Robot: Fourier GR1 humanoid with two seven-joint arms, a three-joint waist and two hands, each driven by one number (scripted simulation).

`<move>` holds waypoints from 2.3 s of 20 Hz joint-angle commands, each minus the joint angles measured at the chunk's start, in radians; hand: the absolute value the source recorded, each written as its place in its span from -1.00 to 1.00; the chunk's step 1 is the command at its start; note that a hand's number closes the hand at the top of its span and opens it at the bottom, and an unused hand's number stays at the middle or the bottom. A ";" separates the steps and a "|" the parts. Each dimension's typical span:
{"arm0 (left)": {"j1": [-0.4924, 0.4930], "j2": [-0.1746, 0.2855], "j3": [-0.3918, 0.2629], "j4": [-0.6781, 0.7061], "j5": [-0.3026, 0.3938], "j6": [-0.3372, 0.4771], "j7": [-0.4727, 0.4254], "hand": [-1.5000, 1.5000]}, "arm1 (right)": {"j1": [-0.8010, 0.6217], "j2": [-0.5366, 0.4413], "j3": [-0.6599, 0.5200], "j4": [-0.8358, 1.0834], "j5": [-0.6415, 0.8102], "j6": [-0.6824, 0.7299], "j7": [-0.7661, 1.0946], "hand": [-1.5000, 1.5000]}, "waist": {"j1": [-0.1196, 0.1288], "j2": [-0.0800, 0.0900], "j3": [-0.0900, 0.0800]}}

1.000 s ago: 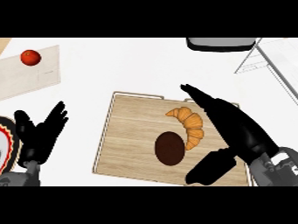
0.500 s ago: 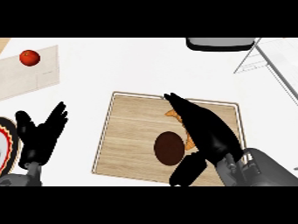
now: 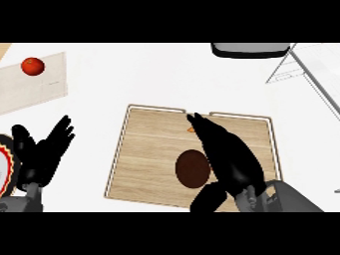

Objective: Pick the cupcake from the tray and place it in the tiered shelf

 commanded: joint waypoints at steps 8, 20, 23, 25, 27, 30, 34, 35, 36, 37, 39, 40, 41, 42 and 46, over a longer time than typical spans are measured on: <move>-0.054 -0.073 -0.009 0.037 -0.050 0.019 0.038 0.00 | 0.049 0.121 0.057 0.128 0.203 0.012 0.036 -1.00 | -0.001 0.005 -0.006; 0.016 -0.059 0.056 0.037 -0.059 -0.062 0.015 0.00 | 0.122 0.176 -0.047 0.302 0.327 -0.034 -0.207 -1.00 | 0.002 0.006 -0.005; -0.006 -0.041 0.095 0.018 -0.047 -0.091 0.047 0.00 | 0.117 0.196 -0.086 0.308 0.347 -0.001 -0.251 -1.00 | 0.001 0.005 -0.005; -0.016 -0.071 0.086 0.075 -0.089 -0.077 -0.003 0.00 | 0.118 0.222 -0.095 0.347 0.375 -0.021 -0.283 -1.00 | 0.000 0.005 -0.005; 0.012 -0.099 0.045 0.003 -0.108 -0.051 0.032 0.00 | 0.115 0.259 -0.068 0.408 0.397 -0.035 -0.295 -1.00 | 0.003 0.005 -0.005; -0.012 -0.105 0.046 0.028 -0.106 -0.039 0.026 0.00 | 0.078 0.216 0.003 0.413 0.316 0.161 -0.317 1.00 | 0.013 0.010 -0.006; 0.009 -0.093 0.078 0.027 -0.100 -0.058 0.017 0.00 | 0.142 0.236 0.010 0.404 0.365 0.091 -0.399 1.00 | 0.002 0.006 -0.005; 0.027 -0.079 0.087 0.046 -0.094 -0.084 -0.006 0.00 | 0.138 0.259 0.011 0.426 0.359 0.081 -0.412 1.00 | 0.004 0.006 -0.005; -0.017 -0.098 0.061 -0.005 -0.120 -0.033 0.075 0.00 | 0.159 0.282 0.029 0.443 0.393 0.031 -0.436 1.00 | 0.003 0.006 -0.005; 0.041 -0.078 0.073 -0.031 -0.100 -0.087 0.040 0.00 | 0.117 0.286 -0.036 0.405 0.350 0.098 -0.421 1.00 | 0.004 0.005 -0.005; 0.021 -0.091 0.078 -0.019 -0.110 -0.065 0.067 0.00 | 0.184 0.249 0.014 0.356 0.400 0.070 -0.476 1.00 | -0.001 0.005 -0.005; 0.022 -0.109 0.077 -0.003 -0.120 -0.058 0.039 0.00 | 0.157 0.299 -0.005 0.395 0.413 0.041 -0.471 1.00 | 0.001 0.005 -0.005; 0.022 -0.099 0.095 0.026 -0.118 -0.062 0.015 0.00 | 0.201 0.301 0.047 0.237 0.414 0.086 -0.387 1.00 | -0.005 0.004 -0.006; 0.011 -0.080 0.103 0.022 -0.114 -0.087 0.023 0.00 | 0.146 0.313 -0.002 0.318 0.425 0.046 -0.458 1.00 | 0.000 0.005 -0.005; 0.035 -0.083 0.103 -0.010 -0.104 -0.065 0.047 0.00 | 0.093 0.266 -0.328 0.368 0.460 -0.099 -0.223 1.00 | -0.023 0.012 -0.005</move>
